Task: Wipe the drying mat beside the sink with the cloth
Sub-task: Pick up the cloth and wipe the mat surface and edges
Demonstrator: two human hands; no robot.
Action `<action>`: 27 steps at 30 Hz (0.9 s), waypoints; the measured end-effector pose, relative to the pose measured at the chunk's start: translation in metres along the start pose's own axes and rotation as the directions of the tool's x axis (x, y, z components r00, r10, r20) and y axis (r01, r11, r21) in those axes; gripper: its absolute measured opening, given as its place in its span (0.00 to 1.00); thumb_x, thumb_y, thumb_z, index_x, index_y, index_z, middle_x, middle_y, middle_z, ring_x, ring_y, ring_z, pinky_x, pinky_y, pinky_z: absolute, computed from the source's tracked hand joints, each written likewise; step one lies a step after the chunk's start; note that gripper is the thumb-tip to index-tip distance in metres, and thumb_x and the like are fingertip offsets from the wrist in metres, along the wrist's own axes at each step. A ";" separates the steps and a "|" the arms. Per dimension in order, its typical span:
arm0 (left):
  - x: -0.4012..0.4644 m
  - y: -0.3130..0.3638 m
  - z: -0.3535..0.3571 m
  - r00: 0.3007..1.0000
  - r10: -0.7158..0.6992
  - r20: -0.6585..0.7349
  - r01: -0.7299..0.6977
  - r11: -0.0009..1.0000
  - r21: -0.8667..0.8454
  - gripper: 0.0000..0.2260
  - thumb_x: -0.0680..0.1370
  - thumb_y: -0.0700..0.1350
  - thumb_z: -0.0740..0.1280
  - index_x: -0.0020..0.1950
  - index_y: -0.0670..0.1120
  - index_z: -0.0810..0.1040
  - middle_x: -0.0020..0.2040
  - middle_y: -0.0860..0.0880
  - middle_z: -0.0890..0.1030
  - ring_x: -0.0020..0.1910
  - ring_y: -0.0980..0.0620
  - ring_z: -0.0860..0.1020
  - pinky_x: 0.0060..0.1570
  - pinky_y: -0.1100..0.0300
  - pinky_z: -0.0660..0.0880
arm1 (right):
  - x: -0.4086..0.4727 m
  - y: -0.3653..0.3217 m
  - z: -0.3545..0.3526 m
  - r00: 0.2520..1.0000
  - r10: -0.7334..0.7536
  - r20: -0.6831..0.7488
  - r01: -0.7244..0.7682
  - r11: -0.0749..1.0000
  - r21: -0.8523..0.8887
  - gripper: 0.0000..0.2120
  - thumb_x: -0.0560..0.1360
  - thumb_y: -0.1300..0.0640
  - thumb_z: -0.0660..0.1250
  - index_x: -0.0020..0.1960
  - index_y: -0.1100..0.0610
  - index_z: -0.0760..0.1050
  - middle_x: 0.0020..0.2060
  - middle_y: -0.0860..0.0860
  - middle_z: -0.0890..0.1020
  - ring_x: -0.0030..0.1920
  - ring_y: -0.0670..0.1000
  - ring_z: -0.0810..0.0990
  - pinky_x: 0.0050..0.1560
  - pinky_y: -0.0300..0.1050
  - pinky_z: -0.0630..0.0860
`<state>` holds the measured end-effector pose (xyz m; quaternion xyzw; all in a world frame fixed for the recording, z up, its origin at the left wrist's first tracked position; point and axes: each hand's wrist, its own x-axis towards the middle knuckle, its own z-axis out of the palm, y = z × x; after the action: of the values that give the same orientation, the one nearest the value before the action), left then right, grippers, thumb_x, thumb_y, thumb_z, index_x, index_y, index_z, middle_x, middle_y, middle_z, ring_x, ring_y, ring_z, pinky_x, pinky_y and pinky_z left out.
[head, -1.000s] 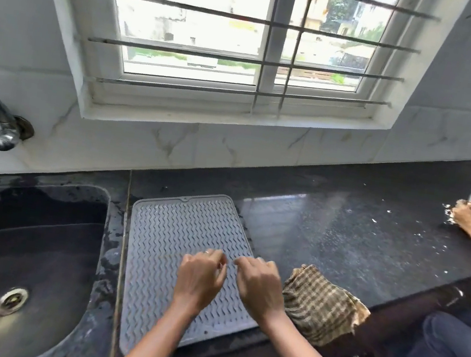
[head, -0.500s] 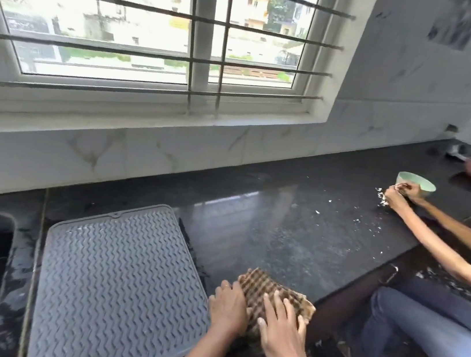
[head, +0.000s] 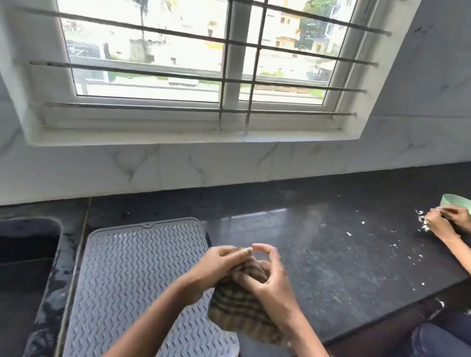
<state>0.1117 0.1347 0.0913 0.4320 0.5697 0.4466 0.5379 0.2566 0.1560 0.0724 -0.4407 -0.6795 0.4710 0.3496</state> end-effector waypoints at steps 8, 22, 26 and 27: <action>-0.009 0.007 -0.087 0.945 -0.043 -0.324 -0.014 0.985 -0.171 0.12 0.74 0.52 0.70 0.54 0.48 0.78 0.48 0.47 0.84 0.44 0.53 0.83 0.34 0.62 0.77 | 0.051 -0.036 0.075 0.993 -0.064 0.103 0.081 0.982 -0.170 0.14 0.71 0.41 0.69 0.48 0.47 0.69 0.45 0.47 0.81 0.45 0.49 0.82 0.48 0.51 0.78; 0.045 -0.030 -0.148 0.840 -0.205 -0.503 0.045 0.949 -0.312 0.15 0.71 0.51 0.74 0.42 0.37 0.81 0.38 0.40 0.84 0.38 0.46 0.82 0.43 0.53 0.78 | 0.094 -0.012 0.157 0.989 -0.103 0.108 0.098 0.994 0.047 0.26 0.64 0.41 0.72 0.59 0.40 0.68 0.58 0.44 0.73 0.58 0.42 0.76 0.59 0.45 0.75; 0.055 -0.026 -0.154 0.902 -0.328 -0.279 0.209 0.900 -0.382 0.17 0.75 0.55 0.69 0.45 0.40 0.84 0.38 0.44 0.85 0.36 0.49 0.84 0.35 0.60 0.78 | 0.097 0.004 0.163 0.975 -0.196 0.102 0.200 0.979 -0.032 0.30 0.65 0.59 0.74 0.65 0.47 0.69 0.60 0.45 0.72 0.61 0.43 0.75 0.62 0.40 0.72; 0.057 -0.027 -0.157 0.915 -0.326 -0.237 0.249 0.919 -0.305 0.18 0.76 0.57 0.65 0.45 0.43 0.84 0.38 0.47 0.86 0.37 0.52 0.83 0.34 0.61 0.75 | 0.102 0.007 0.162 0.980 -0.189 0.058 0.192 0.980 -0.052 0.27 0.66 0.64 0.72 0.63 0.50 0.71 0.59 0.47 0.73 0.60 0.43 0.75 0.62 0.39 0.72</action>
<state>-0.0479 0.1770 0.0551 0.1973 0.6325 0.4920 0.5647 0.0772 0.1979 0.0211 -0.3709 -0.7409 0.4272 0.3620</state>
